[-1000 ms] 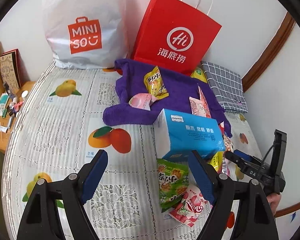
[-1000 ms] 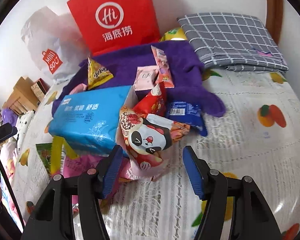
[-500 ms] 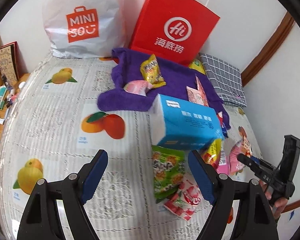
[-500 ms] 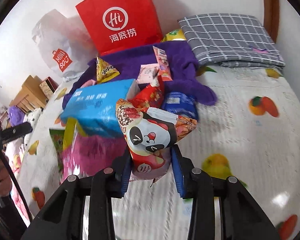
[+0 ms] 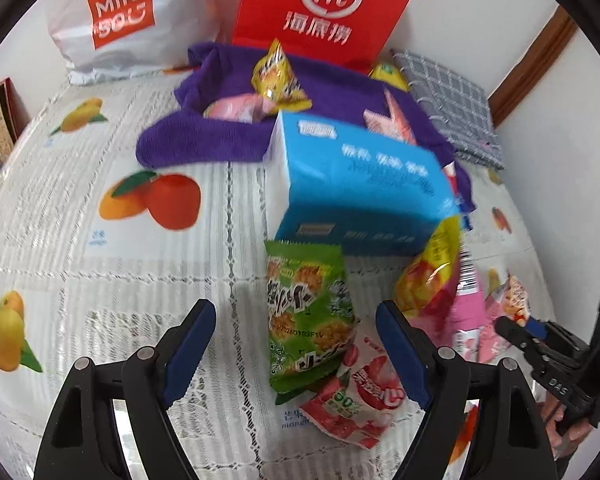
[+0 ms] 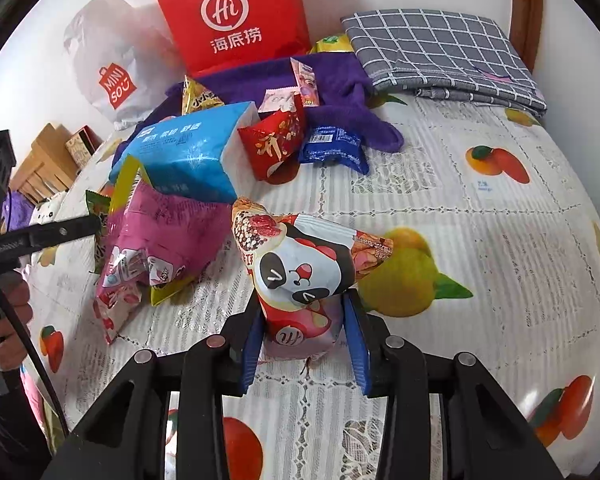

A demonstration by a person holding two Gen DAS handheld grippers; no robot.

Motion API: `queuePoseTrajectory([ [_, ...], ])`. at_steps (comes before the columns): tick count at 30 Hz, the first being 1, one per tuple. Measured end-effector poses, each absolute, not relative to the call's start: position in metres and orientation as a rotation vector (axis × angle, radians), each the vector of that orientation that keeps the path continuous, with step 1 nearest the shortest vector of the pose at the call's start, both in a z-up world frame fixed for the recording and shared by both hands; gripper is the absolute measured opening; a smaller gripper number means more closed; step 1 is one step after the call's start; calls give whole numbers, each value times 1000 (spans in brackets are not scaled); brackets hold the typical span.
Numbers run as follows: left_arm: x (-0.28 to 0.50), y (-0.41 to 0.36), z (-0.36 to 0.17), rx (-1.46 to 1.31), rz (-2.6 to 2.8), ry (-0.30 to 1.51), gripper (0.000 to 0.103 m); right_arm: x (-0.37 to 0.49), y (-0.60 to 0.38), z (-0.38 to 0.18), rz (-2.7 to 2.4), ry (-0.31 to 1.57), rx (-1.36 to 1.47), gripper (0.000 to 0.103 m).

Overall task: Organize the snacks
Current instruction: 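Grasp the panda-print bag with the right tool while the left tool grasps the green chip bag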

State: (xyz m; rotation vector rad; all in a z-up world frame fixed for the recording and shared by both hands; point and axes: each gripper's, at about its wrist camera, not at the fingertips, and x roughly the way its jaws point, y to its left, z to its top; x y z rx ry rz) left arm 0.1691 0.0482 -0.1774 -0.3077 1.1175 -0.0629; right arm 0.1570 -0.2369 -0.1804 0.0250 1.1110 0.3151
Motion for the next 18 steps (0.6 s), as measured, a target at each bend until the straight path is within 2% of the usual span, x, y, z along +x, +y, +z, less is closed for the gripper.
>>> queuePoseTrajectory([
  [3, 172, 44, -186, -312, -56, 1133, 79, 159, -237, -181, 318, 1105, 36, 38],
  [5, 173, 43, -187, -307, -52, 1128, 65, 160, -238, -182, 319, 1105, 49, 38],
  [6, 173, 43, -187, -302, -54, 1129, 62, 160, -239, -183, 320, 1104, 56, 39],
  [8, 171, 46, -186, -307, -68, 1126, 48, 161, -240, -183, 322, 1102, 66, 39],
  [9, 170, 48, -184, -307, -62, 1124, 46, 161, -240, -184, 322, 1101, 70, 39],
  [15, 166, 56, -180, -250, 9, 1128, 46, 162, -239, -190, 324, 1106, 75, 49],
  [18, 167, 55, -183, -243, 9, 1122, 50, 165, -238, -196, 318, 1119, 65, 51],
])
